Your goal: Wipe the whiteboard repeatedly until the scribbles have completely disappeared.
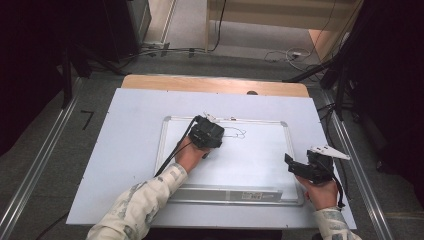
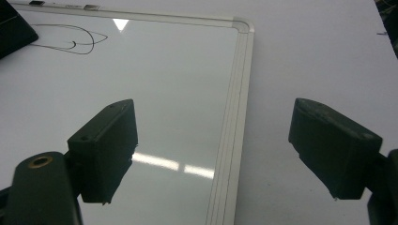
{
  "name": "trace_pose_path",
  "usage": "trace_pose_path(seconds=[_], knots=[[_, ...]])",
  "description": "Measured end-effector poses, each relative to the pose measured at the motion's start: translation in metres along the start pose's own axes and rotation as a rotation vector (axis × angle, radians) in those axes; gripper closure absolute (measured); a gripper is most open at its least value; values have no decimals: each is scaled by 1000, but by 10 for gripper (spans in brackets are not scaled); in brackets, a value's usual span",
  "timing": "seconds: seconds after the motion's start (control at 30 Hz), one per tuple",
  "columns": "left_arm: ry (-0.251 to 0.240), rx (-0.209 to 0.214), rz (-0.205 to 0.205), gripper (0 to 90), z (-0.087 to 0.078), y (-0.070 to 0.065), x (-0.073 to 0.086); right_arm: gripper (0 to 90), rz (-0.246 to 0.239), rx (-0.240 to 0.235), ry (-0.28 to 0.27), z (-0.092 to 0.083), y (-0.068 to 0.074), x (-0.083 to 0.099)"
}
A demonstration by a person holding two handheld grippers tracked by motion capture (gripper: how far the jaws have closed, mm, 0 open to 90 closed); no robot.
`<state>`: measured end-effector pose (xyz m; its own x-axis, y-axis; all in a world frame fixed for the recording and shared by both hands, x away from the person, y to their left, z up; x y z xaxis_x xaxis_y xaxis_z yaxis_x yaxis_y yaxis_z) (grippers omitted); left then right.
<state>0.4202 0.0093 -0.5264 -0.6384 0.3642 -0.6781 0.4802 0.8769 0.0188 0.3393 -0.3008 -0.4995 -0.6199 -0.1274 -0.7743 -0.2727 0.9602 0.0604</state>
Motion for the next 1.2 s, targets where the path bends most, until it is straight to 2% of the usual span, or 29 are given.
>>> trace_pose_path(seconds=[0.27, 0.33, 0.6, 1.2], knots=[[0, -40, -51, 412, -5, 22, 7, 145, 3, 6, -2, -3, -2, 1], [-1, -39, -59, 411, -5, 24, 7, 145, 3, 5, -2, -2, -2, 1], [19, -55, -50, 411, -2, 18, 2, 145, -6, 2, 4, 1, 2, 1], [31, -46, -27, 411, 14, -10, -17, 145, -6, -3, 4, 1, 2, 0]])
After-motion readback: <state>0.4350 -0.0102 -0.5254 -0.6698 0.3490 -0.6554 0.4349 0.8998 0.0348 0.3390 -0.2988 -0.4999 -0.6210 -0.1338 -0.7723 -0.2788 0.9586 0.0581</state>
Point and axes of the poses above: each handheld gripper's, and its own axes: z roughly forward along the jaws, x roughly out of its underside, y roughly to its left, the point moved 6 cm from there along z, roughly forward along the jaws, and after that the axes turned 1 degree about -x, right-handed, at the moved point
